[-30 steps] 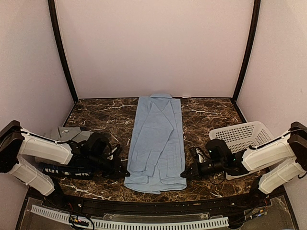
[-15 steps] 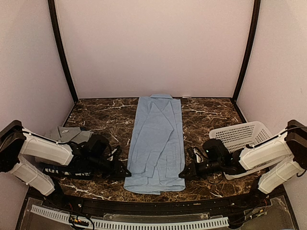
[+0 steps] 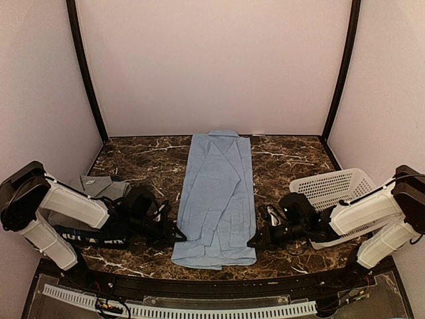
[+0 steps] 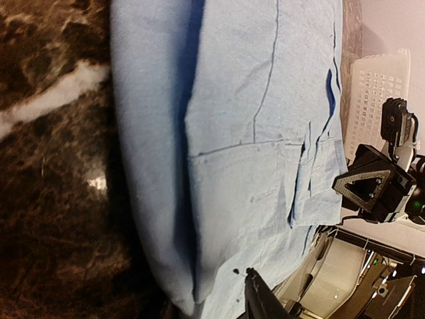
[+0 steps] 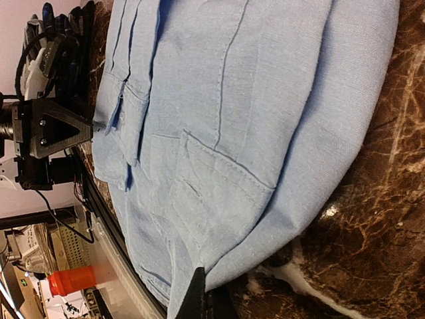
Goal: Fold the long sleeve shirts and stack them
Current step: Pick up the rectangle-folded shirt from the center of the board.
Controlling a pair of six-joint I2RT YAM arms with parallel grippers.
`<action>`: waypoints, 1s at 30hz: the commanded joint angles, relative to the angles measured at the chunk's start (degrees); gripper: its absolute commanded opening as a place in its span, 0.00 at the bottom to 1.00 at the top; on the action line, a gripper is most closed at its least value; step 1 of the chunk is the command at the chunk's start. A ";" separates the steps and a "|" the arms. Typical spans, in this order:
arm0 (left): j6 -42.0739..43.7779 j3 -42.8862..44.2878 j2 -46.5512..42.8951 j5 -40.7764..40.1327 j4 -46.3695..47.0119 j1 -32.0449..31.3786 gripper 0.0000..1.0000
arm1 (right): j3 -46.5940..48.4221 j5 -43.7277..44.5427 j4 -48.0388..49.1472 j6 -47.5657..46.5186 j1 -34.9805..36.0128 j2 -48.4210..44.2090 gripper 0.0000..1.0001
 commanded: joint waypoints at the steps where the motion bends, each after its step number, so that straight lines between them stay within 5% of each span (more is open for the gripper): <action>1: 1.12 1.03 2.03 -0.02 -0.54 0.77 0.30 | 1.34 0.46 2.30 0.37 0.59 0.00 0.00; 9: 2.08 1.75 1.27 4.99 -2.06 0.79 0.00 | 2.89 0.36 1.35 -0.37 0.62 -2.89 0.00; 21: 1.74 -3.60 -9.97 10.40 -10.16 -1.49 0.00 | 1.81 0.96 -2.38 0.79 5.71 -9.09 0.00; 30: -4.40 -1.46 -9.08 15.69 -3.14 0.29 0.00 | 8.35 2.90 -4.97 -0.72 3.64 -7.06 0.00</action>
